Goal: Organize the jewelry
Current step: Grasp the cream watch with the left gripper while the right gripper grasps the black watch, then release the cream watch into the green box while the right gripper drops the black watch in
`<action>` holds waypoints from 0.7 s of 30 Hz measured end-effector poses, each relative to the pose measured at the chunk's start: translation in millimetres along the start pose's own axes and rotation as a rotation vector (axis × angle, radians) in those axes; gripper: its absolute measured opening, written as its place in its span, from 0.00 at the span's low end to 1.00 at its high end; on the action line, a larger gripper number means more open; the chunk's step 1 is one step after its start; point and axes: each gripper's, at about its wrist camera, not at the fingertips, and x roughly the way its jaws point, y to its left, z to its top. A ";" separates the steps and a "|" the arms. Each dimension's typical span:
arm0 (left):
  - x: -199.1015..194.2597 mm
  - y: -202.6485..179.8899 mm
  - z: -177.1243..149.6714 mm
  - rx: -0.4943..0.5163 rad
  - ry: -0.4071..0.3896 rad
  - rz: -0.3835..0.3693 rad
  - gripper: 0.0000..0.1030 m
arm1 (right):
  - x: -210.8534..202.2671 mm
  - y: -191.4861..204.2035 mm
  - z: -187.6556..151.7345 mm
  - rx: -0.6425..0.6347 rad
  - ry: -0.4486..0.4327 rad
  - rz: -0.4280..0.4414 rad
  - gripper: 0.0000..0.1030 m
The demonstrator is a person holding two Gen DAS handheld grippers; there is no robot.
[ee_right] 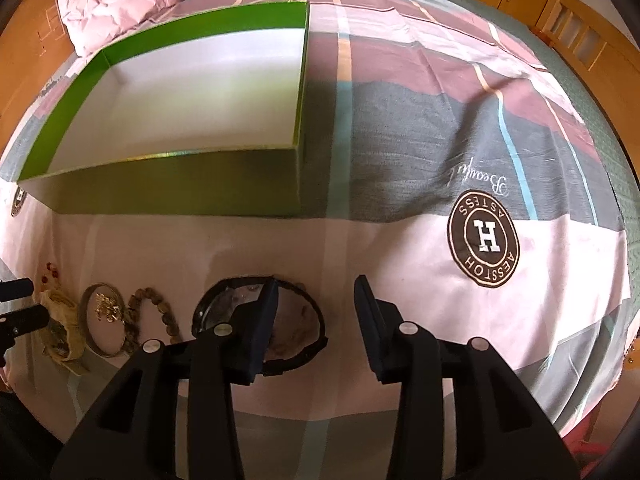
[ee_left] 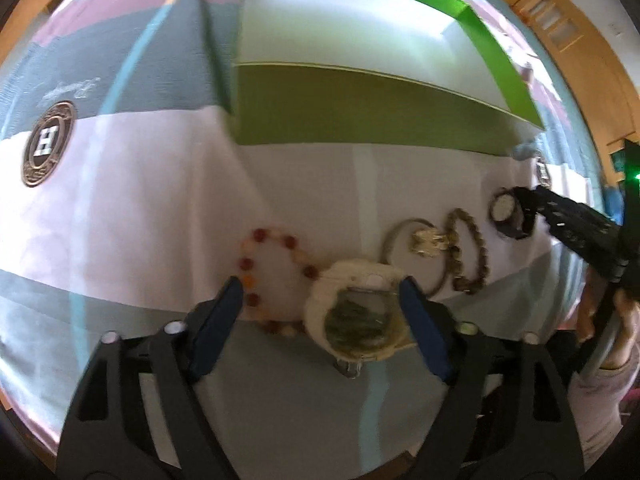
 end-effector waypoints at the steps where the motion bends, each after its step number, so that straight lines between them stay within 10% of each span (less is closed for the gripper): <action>1: -1.2 -3.4 1.1 0.010 -0.007 -0.017 0.52 | 2.5 1.4 -0.7 -0.006 0.008 -0.006 0.40; 8: 16.6 -13.0 -8.3 0.039 0.051 -0.006 0.63 | 13.5 8.4 -5.8 -0.031 0.047 0.005 0.40; 14: 21.7 -22.6 -13.7 0.062 0.065 -0.003 0.49 | 12.2 8.1 -5.8 -0.023 0.038 0.012 0.40; 21: 5.7 -11.8 -8.5 -0.004 -0.009 -0.125 0.49 | 0.9 12.7 -4.5 -0.025 -0.014 0.049 0.18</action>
